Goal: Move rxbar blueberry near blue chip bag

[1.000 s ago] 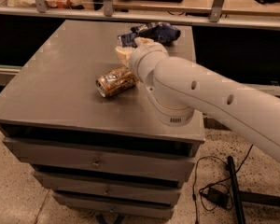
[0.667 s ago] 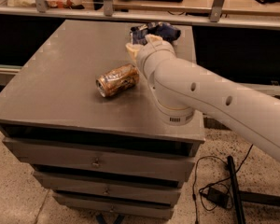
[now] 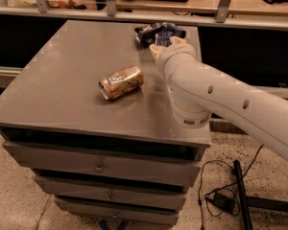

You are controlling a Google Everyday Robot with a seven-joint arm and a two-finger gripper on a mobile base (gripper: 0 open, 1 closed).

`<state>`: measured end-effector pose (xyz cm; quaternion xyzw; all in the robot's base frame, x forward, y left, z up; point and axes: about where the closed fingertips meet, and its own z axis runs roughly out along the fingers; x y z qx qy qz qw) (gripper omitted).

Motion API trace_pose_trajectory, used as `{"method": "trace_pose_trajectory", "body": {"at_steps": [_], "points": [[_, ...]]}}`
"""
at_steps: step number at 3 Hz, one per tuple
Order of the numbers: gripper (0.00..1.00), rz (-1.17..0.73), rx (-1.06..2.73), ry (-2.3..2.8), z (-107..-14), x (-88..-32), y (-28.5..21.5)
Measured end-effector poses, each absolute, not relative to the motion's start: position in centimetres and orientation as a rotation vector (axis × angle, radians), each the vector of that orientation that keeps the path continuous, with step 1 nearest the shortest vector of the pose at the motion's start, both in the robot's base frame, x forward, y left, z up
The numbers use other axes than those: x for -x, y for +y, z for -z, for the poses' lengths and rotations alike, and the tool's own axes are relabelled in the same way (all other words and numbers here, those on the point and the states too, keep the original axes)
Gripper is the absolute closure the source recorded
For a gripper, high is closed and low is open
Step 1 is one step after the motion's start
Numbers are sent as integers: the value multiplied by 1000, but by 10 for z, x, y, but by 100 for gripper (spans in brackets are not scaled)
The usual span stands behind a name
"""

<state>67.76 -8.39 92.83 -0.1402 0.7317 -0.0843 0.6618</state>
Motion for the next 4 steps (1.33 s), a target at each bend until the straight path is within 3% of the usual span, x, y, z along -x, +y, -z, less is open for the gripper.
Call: {"method": "trace_pose_trajectory", "body": {"at_steps": [4], "points": [[100,142,340,1723,-867,-724,-107]]}}
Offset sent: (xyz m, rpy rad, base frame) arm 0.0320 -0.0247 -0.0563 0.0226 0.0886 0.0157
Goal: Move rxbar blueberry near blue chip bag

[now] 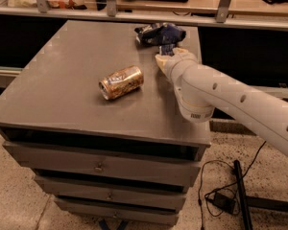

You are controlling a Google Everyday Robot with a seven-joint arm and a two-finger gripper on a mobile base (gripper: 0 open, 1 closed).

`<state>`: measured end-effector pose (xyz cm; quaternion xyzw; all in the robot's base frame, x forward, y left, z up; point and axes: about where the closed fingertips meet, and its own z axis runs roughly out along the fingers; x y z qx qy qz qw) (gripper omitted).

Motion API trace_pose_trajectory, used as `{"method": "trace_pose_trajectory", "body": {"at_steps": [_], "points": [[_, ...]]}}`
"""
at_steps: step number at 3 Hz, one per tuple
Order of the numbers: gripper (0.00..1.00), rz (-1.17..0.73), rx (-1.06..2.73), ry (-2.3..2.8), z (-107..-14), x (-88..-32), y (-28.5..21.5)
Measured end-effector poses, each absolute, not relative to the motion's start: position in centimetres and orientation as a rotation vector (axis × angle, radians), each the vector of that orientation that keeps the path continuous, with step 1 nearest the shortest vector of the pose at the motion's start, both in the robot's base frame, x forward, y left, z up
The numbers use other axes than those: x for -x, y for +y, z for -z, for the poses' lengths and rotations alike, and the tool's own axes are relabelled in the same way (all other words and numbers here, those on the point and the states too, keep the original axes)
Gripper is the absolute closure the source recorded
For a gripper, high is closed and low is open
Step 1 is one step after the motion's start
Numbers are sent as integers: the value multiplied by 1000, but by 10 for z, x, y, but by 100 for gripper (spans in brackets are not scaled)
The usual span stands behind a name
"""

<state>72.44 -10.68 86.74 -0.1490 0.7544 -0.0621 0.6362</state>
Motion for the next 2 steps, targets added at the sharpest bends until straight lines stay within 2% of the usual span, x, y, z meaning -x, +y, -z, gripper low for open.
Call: {"method": "trace_pose_trajectory", "body": {"at_steps": [2], "points": [[100,141,355,1706,-861,-753,-112]]}}
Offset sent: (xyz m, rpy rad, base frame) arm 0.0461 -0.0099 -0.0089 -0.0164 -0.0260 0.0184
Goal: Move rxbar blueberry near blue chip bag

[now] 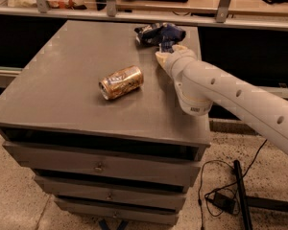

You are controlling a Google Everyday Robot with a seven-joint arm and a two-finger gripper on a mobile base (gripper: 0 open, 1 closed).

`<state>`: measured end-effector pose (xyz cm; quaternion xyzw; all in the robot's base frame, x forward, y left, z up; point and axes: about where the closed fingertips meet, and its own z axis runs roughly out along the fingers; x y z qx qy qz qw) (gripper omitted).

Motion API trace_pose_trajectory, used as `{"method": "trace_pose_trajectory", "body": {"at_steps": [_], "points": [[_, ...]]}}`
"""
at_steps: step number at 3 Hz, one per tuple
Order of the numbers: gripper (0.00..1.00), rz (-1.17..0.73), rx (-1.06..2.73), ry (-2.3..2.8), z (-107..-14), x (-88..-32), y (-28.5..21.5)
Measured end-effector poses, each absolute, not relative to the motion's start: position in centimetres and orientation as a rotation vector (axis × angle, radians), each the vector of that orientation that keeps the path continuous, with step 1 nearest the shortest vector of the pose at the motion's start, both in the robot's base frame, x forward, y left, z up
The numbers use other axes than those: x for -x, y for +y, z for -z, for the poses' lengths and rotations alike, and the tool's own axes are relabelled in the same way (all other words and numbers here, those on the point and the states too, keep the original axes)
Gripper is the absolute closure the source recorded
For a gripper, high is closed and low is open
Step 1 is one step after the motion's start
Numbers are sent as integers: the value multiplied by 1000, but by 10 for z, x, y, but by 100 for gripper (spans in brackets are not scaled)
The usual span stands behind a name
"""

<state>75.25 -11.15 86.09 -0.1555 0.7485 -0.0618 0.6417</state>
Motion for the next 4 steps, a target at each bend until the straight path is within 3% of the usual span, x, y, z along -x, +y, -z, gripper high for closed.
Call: {"method": "trace_pose_trajectory", "body": {"at_steps": [2,3,4], "points": [[59,159,342,1700,-863,-769,-116],[27,171,340,1705,-866,-769,-115],[5,173,338,1710,-867,-767,-114]]}}
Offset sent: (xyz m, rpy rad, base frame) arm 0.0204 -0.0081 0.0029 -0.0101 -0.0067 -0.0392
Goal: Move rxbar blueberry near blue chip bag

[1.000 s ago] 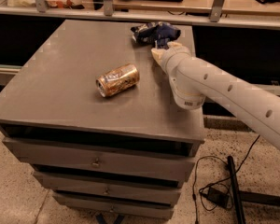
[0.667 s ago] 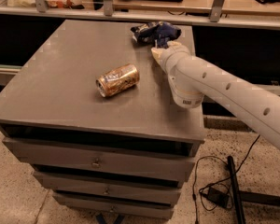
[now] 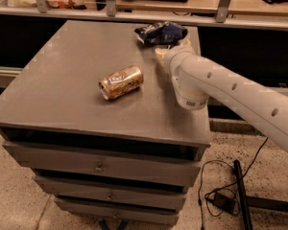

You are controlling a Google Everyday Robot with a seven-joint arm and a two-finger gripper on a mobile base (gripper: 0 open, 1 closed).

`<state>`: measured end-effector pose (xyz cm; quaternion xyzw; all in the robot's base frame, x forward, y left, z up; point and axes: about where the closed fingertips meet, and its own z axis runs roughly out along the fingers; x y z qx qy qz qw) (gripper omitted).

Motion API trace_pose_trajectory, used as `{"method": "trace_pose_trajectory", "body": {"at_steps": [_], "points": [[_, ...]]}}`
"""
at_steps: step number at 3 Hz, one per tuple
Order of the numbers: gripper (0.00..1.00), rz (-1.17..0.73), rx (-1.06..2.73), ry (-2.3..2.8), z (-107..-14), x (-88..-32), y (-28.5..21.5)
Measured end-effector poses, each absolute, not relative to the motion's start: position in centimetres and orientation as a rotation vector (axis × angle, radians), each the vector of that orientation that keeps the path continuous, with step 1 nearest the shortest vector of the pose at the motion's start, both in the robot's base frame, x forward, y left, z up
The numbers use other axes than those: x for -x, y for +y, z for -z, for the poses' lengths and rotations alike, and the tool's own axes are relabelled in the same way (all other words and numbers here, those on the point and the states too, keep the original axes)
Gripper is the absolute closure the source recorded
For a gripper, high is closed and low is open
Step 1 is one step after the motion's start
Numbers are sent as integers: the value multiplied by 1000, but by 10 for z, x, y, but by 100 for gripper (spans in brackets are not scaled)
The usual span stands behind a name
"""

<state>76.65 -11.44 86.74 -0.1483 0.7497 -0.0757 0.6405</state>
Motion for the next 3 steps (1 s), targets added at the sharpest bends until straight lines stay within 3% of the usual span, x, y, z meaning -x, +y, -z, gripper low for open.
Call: {"method": "trace_pose_trajectory", "body": {"at_steps": [1,3], "points": [[0,165,333,1717,-871,-756,-110],[0,171,299,1693,-885,-713,-101]]}}
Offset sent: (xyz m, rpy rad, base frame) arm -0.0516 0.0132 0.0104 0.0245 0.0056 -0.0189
